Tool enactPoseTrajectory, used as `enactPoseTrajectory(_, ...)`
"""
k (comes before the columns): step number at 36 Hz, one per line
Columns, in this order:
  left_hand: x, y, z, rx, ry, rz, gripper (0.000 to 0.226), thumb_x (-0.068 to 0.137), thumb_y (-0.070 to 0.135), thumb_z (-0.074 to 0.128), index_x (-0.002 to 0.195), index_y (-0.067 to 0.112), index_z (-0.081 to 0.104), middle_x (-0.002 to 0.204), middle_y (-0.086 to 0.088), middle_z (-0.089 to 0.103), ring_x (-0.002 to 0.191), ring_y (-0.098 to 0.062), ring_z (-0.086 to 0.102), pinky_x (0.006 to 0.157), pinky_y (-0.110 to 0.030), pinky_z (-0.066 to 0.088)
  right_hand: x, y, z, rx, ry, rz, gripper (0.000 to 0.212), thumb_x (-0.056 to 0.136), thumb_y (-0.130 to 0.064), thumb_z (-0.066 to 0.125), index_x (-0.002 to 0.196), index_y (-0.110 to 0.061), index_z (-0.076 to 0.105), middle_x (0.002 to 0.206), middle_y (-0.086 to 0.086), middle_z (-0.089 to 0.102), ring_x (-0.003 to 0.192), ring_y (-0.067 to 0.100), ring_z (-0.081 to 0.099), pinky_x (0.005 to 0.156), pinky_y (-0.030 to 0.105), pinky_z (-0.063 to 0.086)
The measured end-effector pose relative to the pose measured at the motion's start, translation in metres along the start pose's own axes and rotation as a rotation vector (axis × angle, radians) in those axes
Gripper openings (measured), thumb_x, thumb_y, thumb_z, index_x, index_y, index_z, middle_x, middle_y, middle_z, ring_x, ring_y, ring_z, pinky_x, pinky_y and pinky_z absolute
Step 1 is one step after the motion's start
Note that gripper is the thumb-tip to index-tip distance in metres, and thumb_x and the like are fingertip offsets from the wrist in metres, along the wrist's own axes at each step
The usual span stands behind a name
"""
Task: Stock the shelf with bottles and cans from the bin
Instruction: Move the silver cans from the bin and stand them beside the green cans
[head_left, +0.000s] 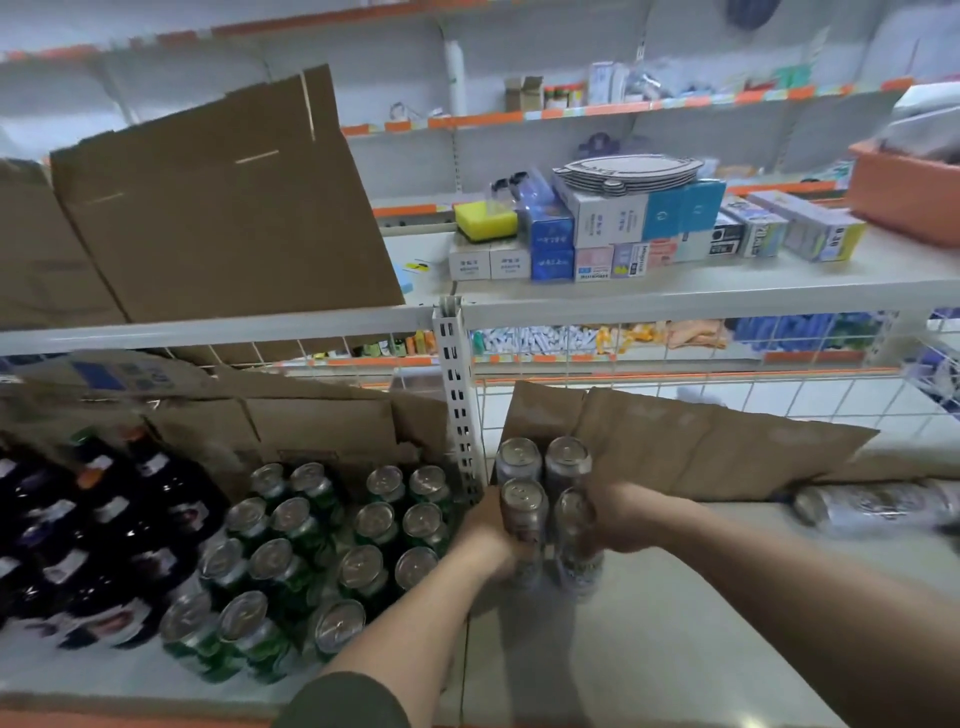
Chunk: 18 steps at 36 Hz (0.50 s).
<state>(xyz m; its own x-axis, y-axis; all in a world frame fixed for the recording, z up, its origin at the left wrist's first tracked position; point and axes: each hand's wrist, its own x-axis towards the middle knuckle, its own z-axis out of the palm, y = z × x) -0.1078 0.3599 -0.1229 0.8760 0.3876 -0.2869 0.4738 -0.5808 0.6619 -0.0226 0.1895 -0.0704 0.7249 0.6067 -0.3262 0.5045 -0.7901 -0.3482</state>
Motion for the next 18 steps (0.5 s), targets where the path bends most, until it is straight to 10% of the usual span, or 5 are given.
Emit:
enactPoseTrajectory(13,0.01,0.006,0.005,-0.054,0.017,-0.01,0.065,0.071,0.027,0.085,0.127,0.023,0.052,0.128,-0.003,0.065,0.115,-0.027,0.063,0.096,-0.034,0.052,0.02,0.008,0.004,0.14,0.113,0.037,0.031,0.076,-0.025,0.077,0.093,-0.015,0.053,0.074,-0.005,0.051,0.068,0.012,0.051,0.049,0.02,0.037)
enactPoseTrajectory(18,0.008,0.004,-0.001,-0.033,-0.022,-0.015,0.066,0.067,0.034,0.084,0.121,0.026,0.047,0.125,-0.003,0.064,0.113,-0.028,0.063,0.097,-0.038,0.052,0.031,0.011,0.011,0.113,0.126,0.069,0.049,0.072,-0.035,0.079,0.106,-0.013,0.052,0.096,0.004,0.056,0.083,0.018,0.055,0.068,0.029,0.049)
